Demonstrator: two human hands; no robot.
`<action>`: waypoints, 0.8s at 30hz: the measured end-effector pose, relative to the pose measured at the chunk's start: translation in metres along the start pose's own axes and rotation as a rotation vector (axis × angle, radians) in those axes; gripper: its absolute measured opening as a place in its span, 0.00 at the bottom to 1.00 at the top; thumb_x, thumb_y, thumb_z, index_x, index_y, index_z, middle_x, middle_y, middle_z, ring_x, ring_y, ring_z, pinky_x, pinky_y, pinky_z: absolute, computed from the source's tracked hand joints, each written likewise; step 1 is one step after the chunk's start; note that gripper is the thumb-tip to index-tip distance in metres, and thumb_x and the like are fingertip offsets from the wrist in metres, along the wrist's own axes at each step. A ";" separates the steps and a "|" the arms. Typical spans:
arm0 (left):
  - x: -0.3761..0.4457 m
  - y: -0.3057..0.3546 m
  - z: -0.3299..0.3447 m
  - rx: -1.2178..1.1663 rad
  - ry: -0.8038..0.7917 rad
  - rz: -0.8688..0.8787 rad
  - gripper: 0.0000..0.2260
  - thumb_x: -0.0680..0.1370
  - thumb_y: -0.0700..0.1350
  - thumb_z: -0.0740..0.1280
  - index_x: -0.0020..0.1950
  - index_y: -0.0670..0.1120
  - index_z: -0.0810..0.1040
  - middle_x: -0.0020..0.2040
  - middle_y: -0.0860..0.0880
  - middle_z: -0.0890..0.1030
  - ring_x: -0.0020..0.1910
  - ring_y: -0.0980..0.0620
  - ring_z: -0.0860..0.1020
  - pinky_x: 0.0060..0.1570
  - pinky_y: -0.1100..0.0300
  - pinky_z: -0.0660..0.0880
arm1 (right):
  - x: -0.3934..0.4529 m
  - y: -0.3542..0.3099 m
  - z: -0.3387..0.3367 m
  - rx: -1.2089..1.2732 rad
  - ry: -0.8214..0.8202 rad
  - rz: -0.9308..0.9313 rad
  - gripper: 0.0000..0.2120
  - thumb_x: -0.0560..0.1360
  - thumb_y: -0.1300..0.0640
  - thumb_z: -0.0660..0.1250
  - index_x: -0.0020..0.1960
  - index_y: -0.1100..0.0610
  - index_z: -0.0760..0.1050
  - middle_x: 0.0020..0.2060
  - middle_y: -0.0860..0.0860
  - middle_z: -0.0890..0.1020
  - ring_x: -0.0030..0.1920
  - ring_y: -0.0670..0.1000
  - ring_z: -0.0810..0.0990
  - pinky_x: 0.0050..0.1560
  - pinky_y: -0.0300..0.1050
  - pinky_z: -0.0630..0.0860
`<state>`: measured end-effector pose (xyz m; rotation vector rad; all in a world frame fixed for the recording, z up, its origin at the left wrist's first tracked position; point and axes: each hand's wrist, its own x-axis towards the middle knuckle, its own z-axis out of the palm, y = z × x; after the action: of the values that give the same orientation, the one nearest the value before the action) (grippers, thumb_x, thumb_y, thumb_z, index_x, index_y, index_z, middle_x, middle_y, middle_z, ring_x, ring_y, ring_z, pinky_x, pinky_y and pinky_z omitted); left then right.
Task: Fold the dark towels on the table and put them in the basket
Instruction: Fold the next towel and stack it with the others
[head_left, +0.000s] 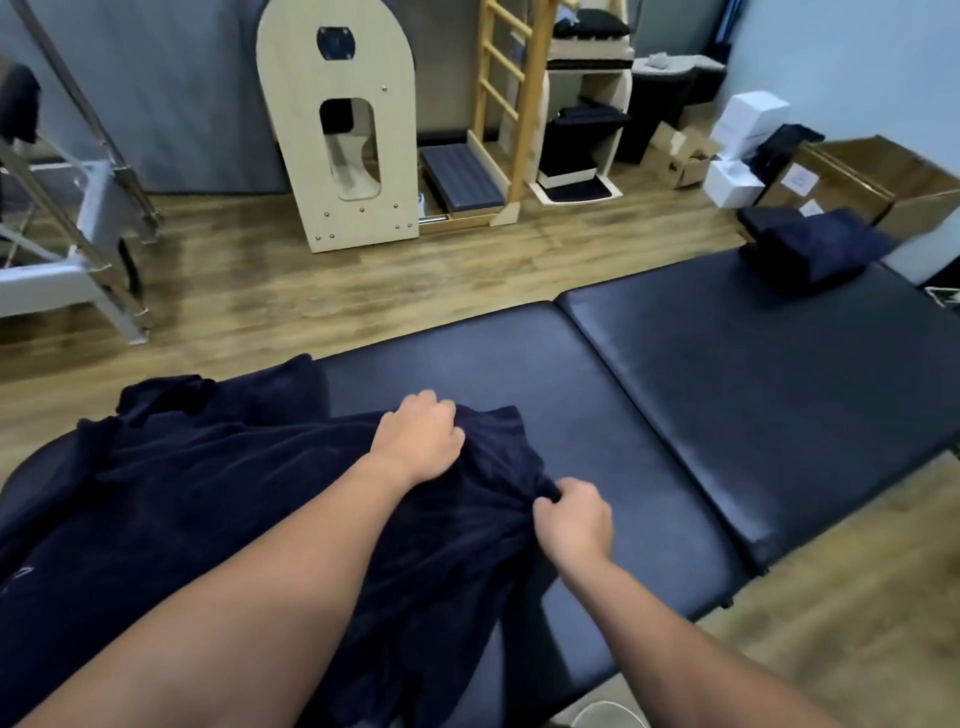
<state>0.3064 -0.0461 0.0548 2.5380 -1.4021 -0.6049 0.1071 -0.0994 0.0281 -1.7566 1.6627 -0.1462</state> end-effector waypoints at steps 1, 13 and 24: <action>0.002 0.009 -0.008 -0.027 0.038 0.014 0.07 0.80 0.45 0.56 0.44 0.45 0.68 0.50 0.47 0.72 0.54 0.43 0.73 0.54 0.48 0.72 | 0.003 -0.002 -0.014 0.015 0.046 -0.005 0.05 0.71 0.59 0.63 0.40 0.57 0.77 0.37 0.55 0.81 0.45 0.62 0.80 0.46 0.49 0.78; 0.003 0.064 -0.053 -0.281 -0.363 0.095 0.13 0.78 0.50 0.64 0.40 0.45 0.82 0.40 0.51 0.84 0.40 0.48 0.79 0.44 0.53 0.70 | 0.023 -0.008 -0.087 0.182 0.274 -0.610 0.09 0.74 0.49 0.67 0.51 0.51 0.81 0.41 0.48 0.84 0.43 0.49 0.82 0.49 0.45 0.77; 0.022 0.064 0.029 -0.033 -0.091 0.019 0.33 0.79 0.64 0.61 0.79 0.57 0.53 0.70 0.44 0.72 0.68 0.40 0.72 0.64 0.39 0.72 | 0.022 0.094 -0.009 -0.168 -0.238 0.025 0.12 0.75 0.50 0.67 0.39 0.57 0.75 0.46 0.60 0.85 0.54 0.63 0.81 0.41 0.48 0.69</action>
<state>0.2550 -0.0981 0.0450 2.4976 -1.4310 -0.7424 0.0281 -0.1166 -0.0255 -1.7970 1.5590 0.2118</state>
